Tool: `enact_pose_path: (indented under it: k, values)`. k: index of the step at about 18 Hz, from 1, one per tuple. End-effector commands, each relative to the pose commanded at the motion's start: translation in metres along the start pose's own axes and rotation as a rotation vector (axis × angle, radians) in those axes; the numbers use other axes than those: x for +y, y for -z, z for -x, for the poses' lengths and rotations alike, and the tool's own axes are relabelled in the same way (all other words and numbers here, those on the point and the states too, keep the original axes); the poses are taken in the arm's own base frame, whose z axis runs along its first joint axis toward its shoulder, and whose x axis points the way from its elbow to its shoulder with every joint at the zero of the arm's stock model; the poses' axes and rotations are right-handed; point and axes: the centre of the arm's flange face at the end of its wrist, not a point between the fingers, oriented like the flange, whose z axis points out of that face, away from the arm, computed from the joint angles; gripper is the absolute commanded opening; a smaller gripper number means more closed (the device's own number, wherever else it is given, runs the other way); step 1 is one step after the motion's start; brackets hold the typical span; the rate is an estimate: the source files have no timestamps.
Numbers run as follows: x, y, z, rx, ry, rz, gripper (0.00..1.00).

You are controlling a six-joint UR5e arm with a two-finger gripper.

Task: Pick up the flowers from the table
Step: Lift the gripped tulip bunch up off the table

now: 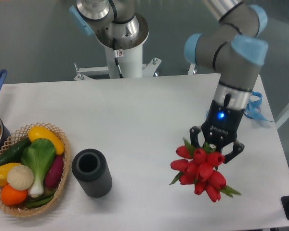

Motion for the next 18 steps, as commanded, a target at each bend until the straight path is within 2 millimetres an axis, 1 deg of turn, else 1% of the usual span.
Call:
enact_pose_path:
  k: [1,2,4,5,7,11,14,18]
  values:
    - [-0.006,0.013,-0.001,-0.017,0.03,-0.009,0.24]
    - [-0.005,0.021,0.004,-0.031,0.041,-0.012,0.24]
    - [-0.008,0.026,0.006,-0.017,0.043,-0.049,0.24]
    - [-0.004,0.034,0.013,-0.016,0.055,-0.07,0.24]
    - [-0.003,0.041,0.017,-0.005,0.062,-0.102,0.24]
    - [-0.013,0.044,0.021,-0.013,0.045,-0.113,0.24]
    - [-0.006,0.041,0.022,-0.008,0.054,-0.106,0.24]
    - [-0.008,0.041,0.021,-0.008,0.052,-0.106,0.24]
